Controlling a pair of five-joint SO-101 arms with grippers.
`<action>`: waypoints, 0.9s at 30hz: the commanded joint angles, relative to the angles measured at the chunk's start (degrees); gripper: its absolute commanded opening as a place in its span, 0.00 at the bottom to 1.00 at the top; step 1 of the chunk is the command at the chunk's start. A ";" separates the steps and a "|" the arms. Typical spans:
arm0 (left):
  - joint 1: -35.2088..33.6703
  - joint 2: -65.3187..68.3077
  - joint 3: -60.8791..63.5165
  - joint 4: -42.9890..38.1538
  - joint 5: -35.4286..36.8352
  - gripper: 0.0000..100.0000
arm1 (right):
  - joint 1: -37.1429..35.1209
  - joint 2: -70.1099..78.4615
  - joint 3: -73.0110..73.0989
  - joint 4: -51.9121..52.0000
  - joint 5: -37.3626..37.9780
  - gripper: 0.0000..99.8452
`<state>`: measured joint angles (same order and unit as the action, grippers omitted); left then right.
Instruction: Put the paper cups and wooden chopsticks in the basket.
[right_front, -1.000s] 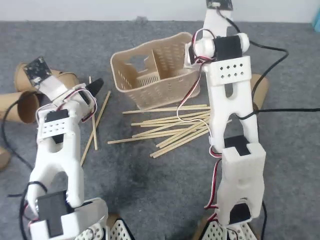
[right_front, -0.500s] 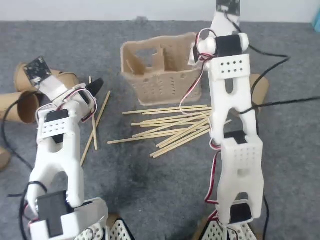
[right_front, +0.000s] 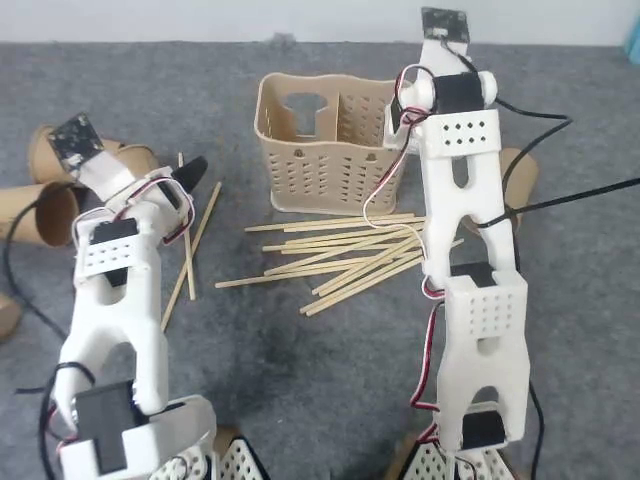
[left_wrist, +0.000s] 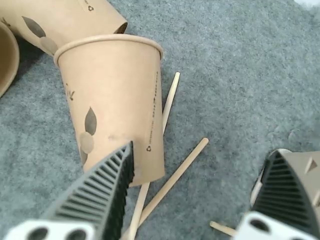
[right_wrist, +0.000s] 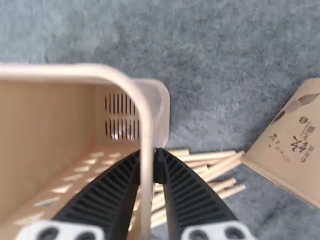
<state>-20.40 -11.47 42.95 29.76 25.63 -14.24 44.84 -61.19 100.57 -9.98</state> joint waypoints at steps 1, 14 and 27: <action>1.14 -0.18 -0.31 -1.32 -1.14 0.38 | -2.07 3.12 8.26 2.42 4.40 0.01; 1.41 -0.18 -0.31 -1.41 -3.87 0.38 | -7.43 -9.54 18.81 2.51 7.47 0.01; 1.41 -0.18 -0.31 -1.41 -3.96 0.38 | -9.98 -22.20 32.00 2.51 6.42 0.01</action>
<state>-19.52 -11.47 42.95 29.76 22.11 -24.00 23.91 -31.21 100.66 -3.74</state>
